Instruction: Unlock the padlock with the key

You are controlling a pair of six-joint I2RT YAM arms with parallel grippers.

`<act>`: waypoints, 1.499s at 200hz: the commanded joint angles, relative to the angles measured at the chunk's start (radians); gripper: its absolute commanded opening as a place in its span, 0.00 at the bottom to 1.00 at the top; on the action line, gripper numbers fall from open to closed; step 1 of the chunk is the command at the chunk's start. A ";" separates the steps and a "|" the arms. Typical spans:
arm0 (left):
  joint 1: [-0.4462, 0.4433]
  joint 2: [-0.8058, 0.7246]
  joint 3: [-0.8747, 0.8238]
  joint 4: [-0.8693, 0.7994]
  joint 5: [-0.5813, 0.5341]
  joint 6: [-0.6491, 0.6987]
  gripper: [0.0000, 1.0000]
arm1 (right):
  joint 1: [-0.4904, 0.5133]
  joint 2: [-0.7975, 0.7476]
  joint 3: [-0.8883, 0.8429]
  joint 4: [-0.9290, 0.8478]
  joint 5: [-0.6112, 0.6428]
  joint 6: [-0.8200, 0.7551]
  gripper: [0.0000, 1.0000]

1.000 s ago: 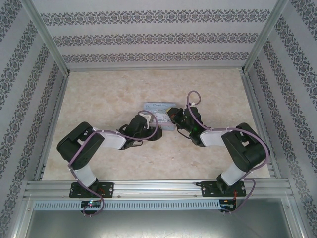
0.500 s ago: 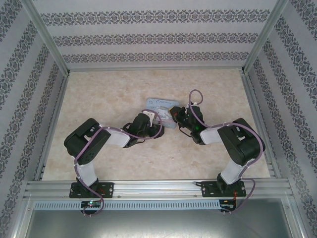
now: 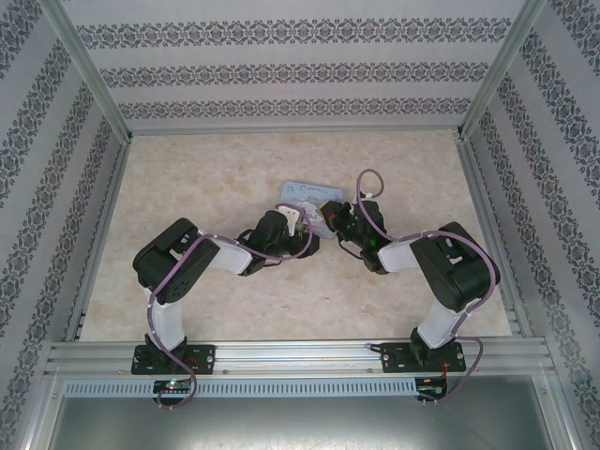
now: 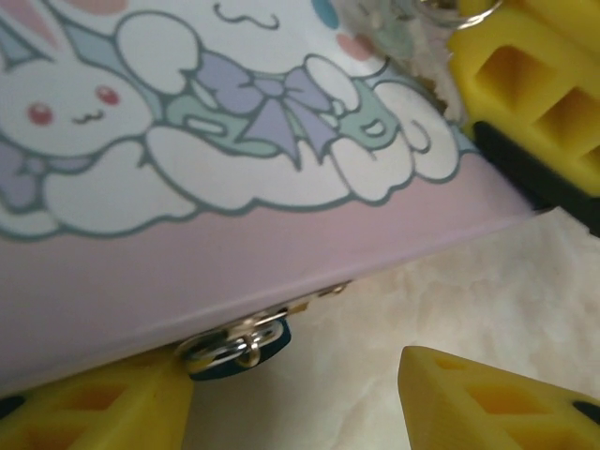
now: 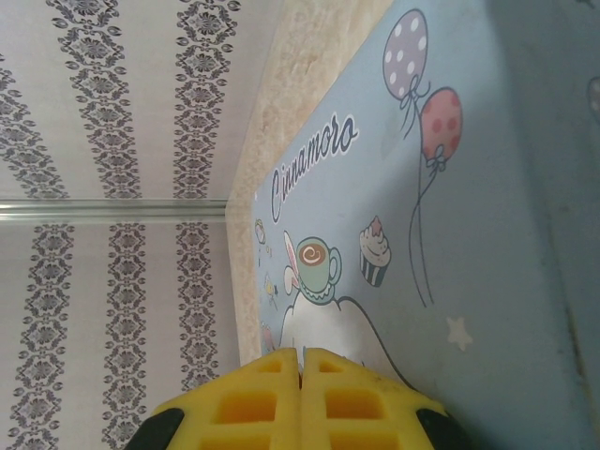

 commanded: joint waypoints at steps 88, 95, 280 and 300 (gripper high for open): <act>-0.008 0.048 -0.052 0.273 0.032 -0.251 0.59 | -0.007 0.038 -0.009 0.065 -0.001 0.020 0.00; -0.008 0.053 -0.059 0.289 0.033 -0.267 0.59 | -0.008 0.038 -0.010 0.065 -0.001 0.019 0.00; -0.058 0.048 -0.065 0.240 -0.069 -0.270 0.43 | -0.007 0.049 -0.016 0.086 -0.001 0.031 0.00; -0.068 0.033 -0.065 0.238 -0.087 -0.269 0.42 | -0.005 0.057 -0.016 0.092 -0.002 0.036 0.00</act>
